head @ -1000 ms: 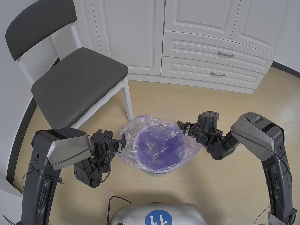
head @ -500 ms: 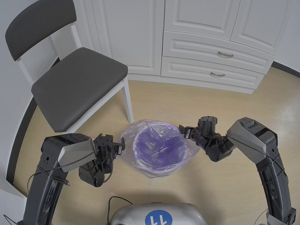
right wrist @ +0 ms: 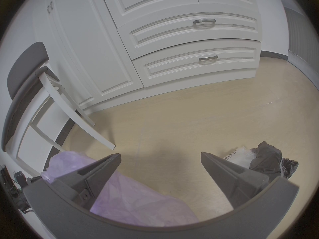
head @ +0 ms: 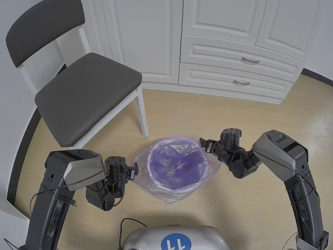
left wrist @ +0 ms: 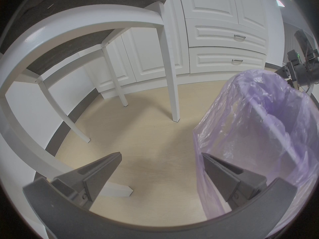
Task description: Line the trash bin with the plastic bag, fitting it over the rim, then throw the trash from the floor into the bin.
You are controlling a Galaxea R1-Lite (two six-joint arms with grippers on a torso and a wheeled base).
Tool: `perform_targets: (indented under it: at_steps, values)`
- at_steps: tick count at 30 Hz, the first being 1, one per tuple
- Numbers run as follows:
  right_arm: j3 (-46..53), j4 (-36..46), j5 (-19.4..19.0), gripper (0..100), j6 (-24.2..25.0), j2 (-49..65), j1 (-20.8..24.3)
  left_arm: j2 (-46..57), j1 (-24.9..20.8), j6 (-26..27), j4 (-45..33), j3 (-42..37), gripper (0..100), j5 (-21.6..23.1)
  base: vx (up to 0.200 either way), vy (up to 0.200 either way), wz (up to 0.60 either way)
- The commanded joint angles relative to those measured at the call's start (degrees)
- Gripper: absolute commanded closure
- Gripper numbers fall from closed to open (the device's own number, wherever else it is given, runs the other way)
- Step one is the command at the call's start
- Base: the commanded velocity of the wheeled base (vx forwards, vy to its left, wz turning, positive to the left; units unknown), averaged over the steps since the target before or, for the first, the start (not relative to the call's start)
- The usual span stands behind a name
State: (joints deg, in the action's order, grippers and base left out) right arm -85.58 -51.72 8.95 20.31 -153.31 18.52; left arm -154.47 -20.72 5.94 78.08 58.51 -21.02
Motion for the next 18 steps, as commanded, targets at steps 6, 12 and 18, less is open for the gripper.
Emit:
perform_targets:
  at_steps: [6, 12, 18]
  values:
    - [8.3, 0.4, -0.5, 0, -0.7, 10.8, 0.6, 10.5, -0.5, 0.0, 0.2, -10.2, 0, 1.0, 0.0, 0.0, 0.0]
    - [15.1, 12.5, -0.6, 0, -7.3, 19.4, -0.6, 13.1, -2.5, 0.0, 0.2, -14.3, 0, 1.2, 0.0, 0.0, 0.0]
    - [19.8, 21.7, -4.5, 0, -14.2, 21.2, -2.4, 15.4, -5.2, 0.0, -0.5, -22.4, 0, 9.9, 0.0, 0.0, 0.0]
